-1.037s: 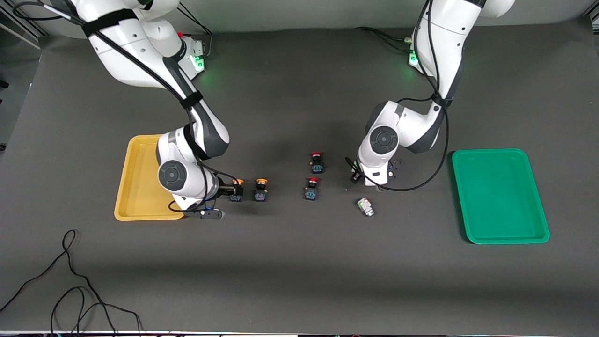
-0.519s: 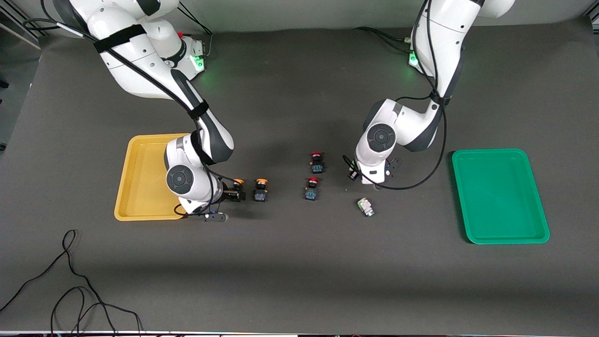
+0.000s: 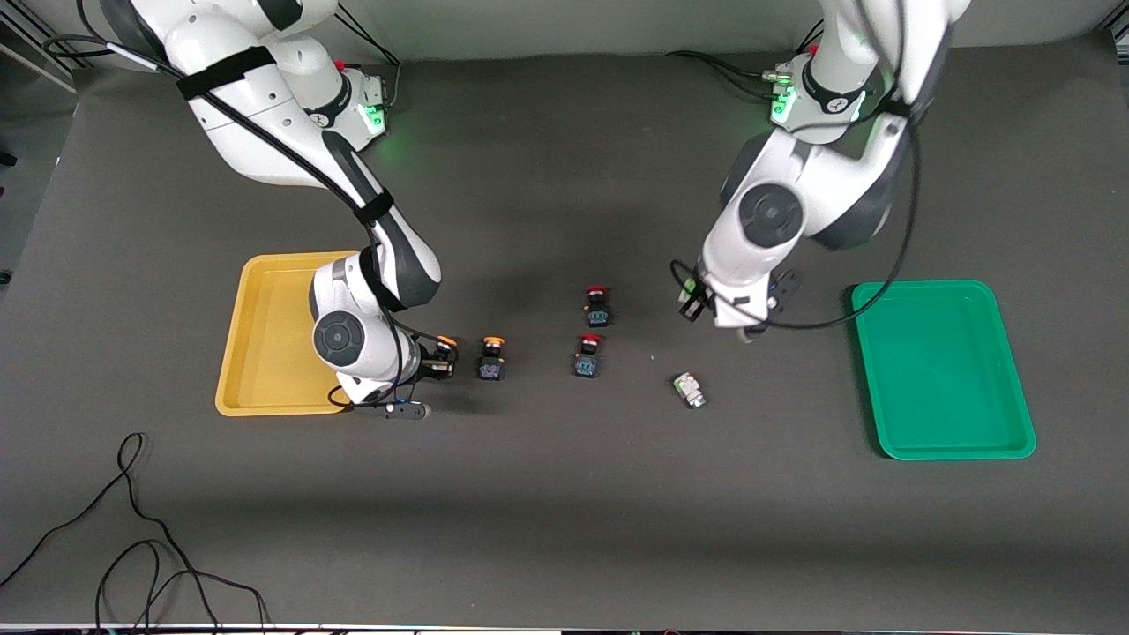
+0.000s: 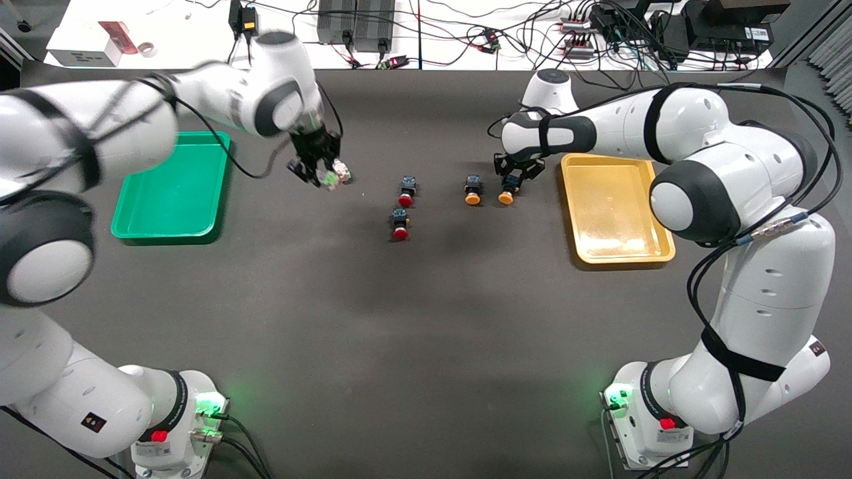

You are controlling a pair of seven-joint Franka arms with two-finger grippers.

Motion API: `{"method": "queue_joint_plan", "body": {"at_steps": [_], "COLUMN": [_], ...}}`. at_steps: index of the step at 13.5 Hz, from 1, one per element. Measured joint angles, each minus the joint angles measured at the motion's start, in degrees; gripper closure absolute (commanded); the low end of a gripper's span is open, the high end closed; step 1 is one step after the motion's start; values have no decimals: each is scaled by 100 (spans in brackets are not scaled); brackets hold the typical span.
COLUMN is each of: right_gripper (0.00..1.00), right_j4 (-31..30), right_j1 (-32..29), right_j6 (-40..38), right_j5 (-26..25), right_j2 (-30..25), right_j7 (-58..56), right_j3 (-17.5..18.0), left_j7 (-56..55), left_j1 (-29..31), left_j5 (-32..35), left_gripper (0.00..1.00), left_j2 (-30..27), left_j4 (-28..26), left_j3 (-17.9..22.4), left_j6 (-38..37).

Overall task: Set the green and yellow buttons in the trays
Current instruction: 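Carry the green button to the green tray while the right gripper carries yellow, then open both grippers to release the buttons into the trays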

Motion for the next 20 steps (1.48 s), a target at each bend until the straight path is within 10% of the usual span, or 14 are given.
{"method": "queue_joint_plan", "body": {"at_steps": [11,15,20], "right_gripper": [100,100,100], "right_j4": [590,383,-638], "right_j1": [-702,-961,-914], "right_j6": [-3188,-3405,-2115], "right_j5": [0,10,17], "right_j2": [-1763,-1871,-1836], "right_j7": [-1528,-3370,-3707], "right_j3": [-372,-1249,-1404], "left_j7": [7354,7911,7922], "left_j1": [3264,3504,3516], "left_j5": [838,1022,1029], "left_gripper": [75,75,72], "left_j2": [-707,165,1409], "left_j4": [232,41,-211], "left_j3": [122,102,69], "left_j6": [-1237,-135,1312]}}
